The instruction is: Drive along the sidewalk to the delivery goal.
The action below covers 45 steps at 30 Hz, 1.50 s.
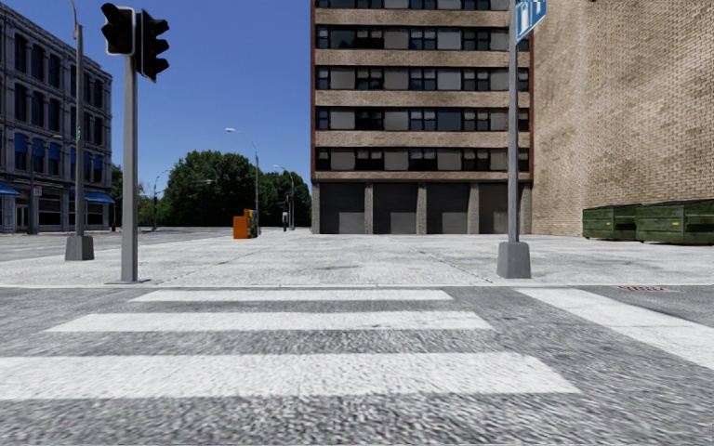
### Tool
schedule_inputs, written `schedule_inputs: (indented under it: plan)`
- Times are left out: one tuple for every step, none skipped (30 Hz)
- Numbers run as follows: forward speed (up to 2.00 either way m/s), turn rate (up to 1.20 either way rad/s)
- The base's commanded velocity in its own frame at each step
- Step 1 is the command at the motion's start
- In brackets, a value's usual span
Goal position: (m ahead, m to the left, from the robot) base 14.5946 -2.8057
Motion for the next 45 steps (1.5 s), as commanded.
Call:
schedule_inputs:
  plan:
    - [1.99,0.0]
    - [1.99,0.0]
    - [1.99,0.0]
    - [1.99,0.0]
    - [1.99,0.0]
    - [1.99,0.0]
    - [1.99,0.0]
    - [1.99,0.0]
    - [1.99,0.0]
    - [1.99,0.0]
    - [1.99,0.0]
    - [1.99,0.0]
    - [1.99,0.0]
    - [1.99,0.0]
    - [1.99,0.0]
    - [1.99,0.0]
    - [1.99,0.0]
    - [1.99,0.0]
    - [1.99,0.0]
    - [1.99,0.0]
    - [1.99,0.0]
    - [1.99,0.0]
    - [1.99,0.0]
    - [1.99,0.0]
    - [1.99,0.0]
    - [1.99,0.0]
    - [1.99,0.0]
    - [1.99,0.0]
    - [1.99,0.0]
    - [1.99,0.0]
    - [1.99,0.0]
    - [1.99,0.0]
    - [1.99,0.0]
    - [1.99,0.0]
    - [1.99,0.0]
    - [1.99,0.0]
    - [1.99,0.0]
    - [1.99,0.0]
    - [1.99,0.0]
    - [1.99,0.0]
    - [1.99,0.0]
    - [1.99,0.0]
    - [1.99,0.0]
    - [1.99,0.0]
    - [1.99,0.0]
